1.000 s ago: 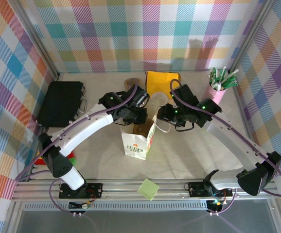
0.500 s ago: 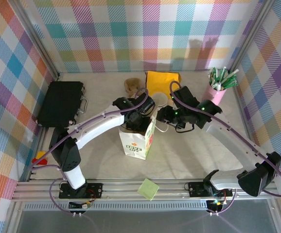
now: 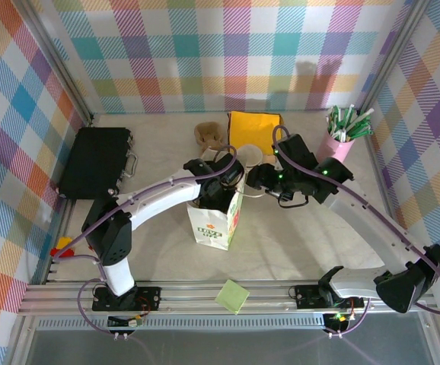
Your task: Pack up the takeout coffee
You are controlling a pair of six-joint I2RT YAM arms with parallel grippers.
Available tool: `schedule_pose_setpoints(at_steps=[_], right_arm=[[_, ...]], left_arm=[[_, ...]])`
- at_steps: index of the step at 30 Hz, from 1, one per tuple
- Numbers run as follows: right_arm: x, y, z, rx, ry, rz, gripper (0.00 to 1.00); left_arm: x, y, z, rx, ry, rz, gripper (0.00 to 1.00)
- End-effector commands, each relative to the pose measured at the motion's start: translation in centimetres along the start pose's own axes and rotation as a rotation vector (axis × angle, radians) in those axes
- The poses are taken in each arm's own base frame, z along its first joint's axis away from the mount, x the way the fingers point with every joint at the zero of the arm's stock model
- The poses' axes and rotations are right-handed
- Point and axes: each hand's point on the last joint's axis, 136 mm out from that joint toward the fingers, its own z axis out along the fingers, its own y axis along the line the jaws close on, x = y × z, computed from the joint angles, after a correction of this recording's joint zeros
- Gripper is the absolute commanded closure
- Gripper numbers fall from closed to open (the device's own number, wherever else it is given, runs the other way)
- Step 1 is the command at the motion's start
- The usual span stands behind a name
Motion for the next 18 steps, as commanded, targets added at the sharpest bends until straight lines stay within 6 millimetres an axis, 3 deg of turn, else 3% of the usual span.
schedule_pose_setpoints(at_steps=[1,18], right_arm=[[-0.1,0.0,-0.7,-0.025,-0.020,0.022,0.37],[-0.4,-0.6,-1.7,-0.037,-0.054,0.039,0.37]], left_arm=[[0.7,0.2,1.5,-0.007,0.036,0.007,0.97],[2.9,1.1,5.5,-0.030,0.118,-0.022,0.99]])
